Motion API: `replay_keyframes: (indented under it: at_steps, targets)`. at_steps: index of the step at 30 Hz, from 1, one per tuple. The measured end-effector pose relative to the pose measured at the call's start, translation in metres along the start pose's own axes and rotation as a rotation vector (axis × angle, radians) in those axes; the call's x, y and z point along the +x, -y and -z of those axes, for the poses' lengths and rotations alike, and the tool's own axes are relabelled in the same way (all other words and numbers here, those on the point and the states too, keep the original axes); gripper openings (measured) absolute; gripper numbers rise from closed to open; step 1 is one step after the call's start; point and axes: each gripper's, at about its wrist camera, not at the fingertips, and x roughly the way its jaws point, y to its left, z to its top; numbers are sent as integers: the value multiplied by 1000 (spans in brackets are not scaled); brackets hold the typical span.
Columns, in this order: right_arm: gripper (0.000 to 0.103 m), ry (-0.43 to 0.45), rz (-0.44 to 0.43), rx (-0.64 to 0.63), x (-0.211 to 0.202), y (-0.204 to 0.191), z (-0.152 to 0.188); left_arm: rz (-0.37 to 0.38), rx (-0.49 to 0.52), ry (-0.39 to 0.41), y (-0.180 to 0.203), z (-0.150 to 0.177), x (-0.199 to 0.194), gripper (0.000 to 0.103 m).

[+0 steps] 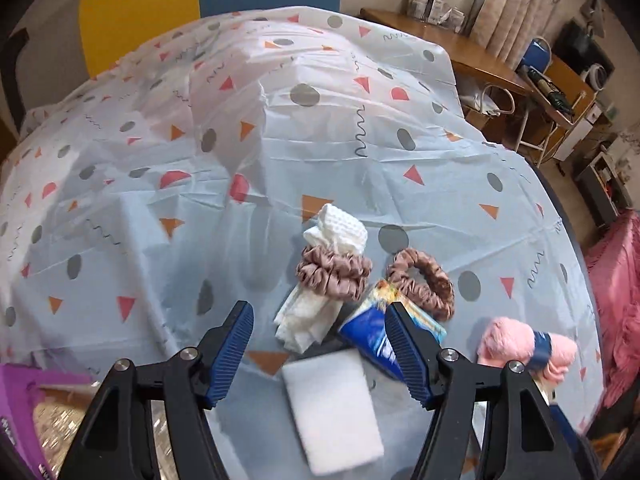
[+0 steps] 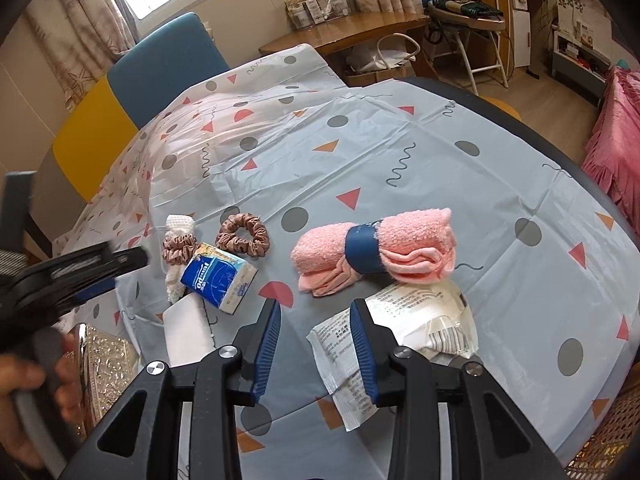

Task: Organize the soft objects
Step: 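Move both tools back to the items on the bed, then grasp white cloth with pink scrunchie in left tool while right tool grasps brown scrunchie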

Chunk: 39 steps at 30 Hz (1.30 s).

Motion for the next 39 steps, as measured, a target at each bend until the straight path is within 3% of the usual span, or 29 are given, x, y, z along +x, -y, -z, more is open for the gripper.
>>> replay_keyframes:
  at_steps: [4, 9, 10, 11, 17, 39]
  targets:
    - [37, -11, -23, 14, 0, 2, 0, -39, 41, -20, 10, -12, 25, 74]
    - [37, -24, -38, 20, 2, 2, 0, -51, 13, -54, 2, -19, 54, 73]
    - [37, -26, -37, 15, 3, 1, 0, -50, 8, -56, 0, -19, 56, 62]
    - [37, -29, -35, 11, 4, 1, 0, -52, 8, -63, -2, -19, 59, 41]
    - [37, -18, -21, -39, 6, -6, 1, -35, -10, -65, -13, -13, 51, 38]
    - [37, -72, 6, -125, 22, -20, 13, 68, 10, 183, -33, 8, -119, 38]
